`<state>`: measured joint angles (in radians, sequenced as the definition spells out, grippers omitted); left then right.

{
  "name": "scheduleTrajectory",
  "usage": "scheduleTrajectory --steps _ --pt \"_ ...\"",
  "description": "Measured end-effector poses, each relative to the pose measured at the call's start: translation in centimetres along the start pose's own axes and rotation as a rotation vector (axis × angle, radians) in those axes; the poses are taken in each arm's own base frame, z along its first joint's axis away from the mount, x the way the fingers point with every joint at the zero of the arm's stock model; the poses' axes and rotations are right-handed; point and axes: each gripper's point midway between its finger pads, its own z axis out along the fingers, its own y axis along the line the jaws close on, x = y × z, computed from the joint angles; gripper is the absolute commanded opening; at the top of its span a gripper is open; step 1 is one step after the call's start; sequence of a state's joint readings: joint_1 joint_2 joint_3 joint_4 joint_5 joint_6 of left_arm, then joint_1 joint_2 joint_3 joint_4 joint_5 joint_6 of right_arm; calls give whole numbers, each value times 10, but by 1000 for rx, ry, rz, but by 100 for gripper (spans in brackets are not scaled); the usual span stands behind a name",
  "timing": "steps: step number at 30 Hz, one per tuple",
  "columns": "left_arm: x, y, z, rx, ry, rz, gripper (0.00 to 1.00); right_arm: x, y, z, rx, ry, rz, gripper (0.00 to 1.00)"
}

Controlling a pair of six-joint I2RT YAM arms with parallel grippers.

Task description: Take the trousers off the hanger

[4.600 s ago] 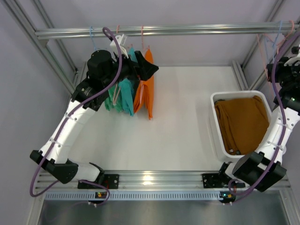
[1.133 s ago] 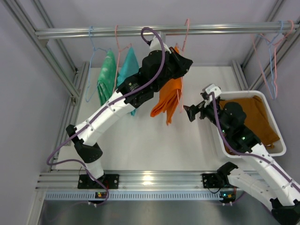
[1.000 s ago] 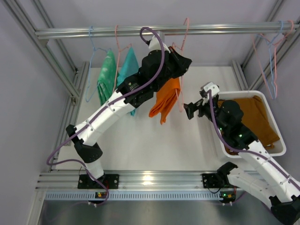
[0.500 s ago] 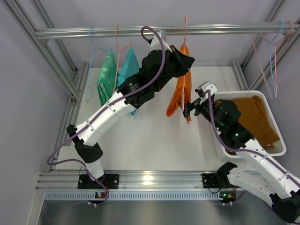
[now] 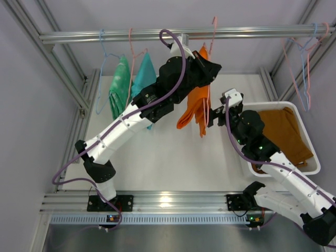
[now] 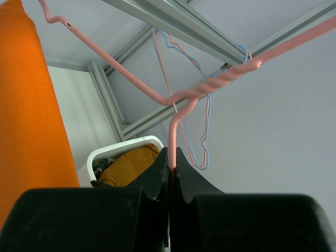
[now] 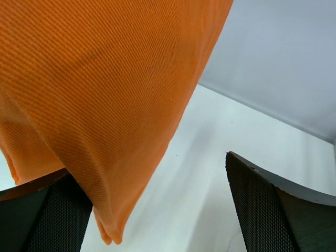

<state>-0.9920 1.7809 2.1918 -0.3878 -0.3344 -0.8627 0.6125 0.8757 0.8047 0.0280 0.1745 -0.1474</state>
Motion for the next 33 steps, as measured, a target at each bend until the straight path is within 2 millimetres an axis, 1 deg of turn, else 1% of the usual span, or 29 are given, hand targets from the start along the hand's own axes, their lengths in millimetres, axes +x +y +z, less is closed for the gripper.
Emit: scheduleTrajectory --steps 3,7,10,11,12,13,16,17,19,21,23,24,29,31,33 --pt "0 -1 1 3 -1 -3 0 -3 0 2 3 -14 6 99" --pt "2 -2 1 5 4 -11 0 -16 1 3 -3 -64 24 99" --pt "5 -2 2 7 9 -20 0 -26 0 6 1 -104 29 92" --pt "6 -3 2 8 12 -22 0 -27 -1 7 5 -110 27 84" --pt "6 -3 2 8 14 -24 0 -27 -1 8 9 -112 25 79" --pt "7 -3 2 9 15 -25 0 -27 -2 10 15 -113 20 69" --pt "7 -3 2 9 15 -25 0 -27 -6 11 29 -115 11 57" --pt "7 -3 2 9 15 -25 0 -27 -8 11 35 -115 9 47" --pt "6 -3 2 8 14 -25 0 -29 -12 11 45 -121 4 36" --pt "6 -2 2 8 13 -25 0 -29 -15 11 48 -125 4 17" --pt "6 -2 3 5 13 -24 0 -32 -18 10 49 -130 6 3" --pt "7 0 3 3 13 -23 0 -35 -20 10 49 -133 7 0" --pt "11 11 0 -11 10 14 0 -57 -21 3 25 -138 35 0" --pt "10 18 -4 -27 0 48 0 -70 -21 -3 13 -138 59 0" --pt "8 24 -9 -36 -8 82 0 -89 -22 -10 4 -152 87 0"
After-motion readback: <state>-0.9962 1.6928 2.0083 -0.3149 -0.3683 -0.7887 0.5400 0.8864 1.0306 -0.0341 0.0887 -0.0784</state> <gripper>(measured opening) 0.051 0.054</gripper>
